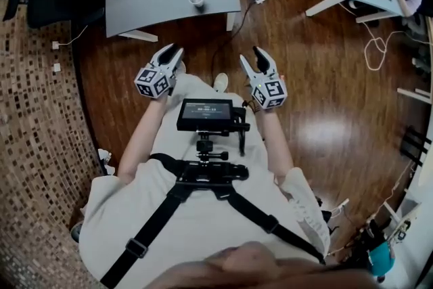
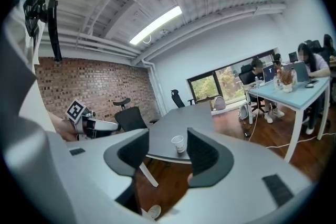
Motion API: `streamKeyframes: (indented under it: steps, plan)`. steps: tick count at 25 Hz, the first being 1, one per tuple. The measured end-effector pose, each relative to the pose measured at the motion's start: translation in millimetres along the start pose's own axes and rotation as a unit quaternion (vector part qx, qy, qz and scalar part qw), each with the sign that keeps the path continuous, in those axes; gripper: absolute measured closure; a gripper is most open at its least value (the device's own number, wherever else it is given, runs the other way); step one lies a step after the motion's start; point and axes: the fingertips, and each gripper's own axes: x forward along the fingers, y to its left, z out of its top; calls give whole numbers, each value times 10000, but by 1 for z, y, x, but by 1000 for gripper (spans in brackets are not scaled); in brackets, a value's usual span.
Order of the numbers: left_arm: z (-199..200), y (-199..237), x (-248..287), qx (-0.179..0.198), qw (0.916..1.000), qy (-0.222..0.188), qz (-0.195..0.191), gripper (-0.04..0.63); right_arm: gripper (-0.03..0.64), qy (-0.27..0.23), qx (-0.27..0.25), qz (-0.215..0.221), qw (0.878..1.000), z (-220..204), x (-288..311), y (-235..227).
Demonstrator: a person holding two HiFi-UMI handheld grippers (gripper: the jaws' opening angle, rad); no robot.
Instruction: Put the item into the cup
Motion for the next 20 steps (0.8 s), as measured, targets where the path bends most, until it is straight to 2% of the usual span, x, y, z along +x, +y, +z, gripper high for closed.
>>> streamKeyframes:
  steps: [4,10,15,20]
  plan:
    - [-2,16,-8,-64,9998,125,118,469,379,2,-67,27,10000,0,9,2]
    - [-11,-1,1,15,9997,206,87,469,379,-46,-61,-84,9999,-4,-6,-10]
    - [-18,10,4,-353,9992,200,16,469,379,-39,-16,-192,9998,-10,-1,-3]
    - [-19,37,10,-446,9987,230,-88,469,380,144,-252,-389,9988,-17,19,12]
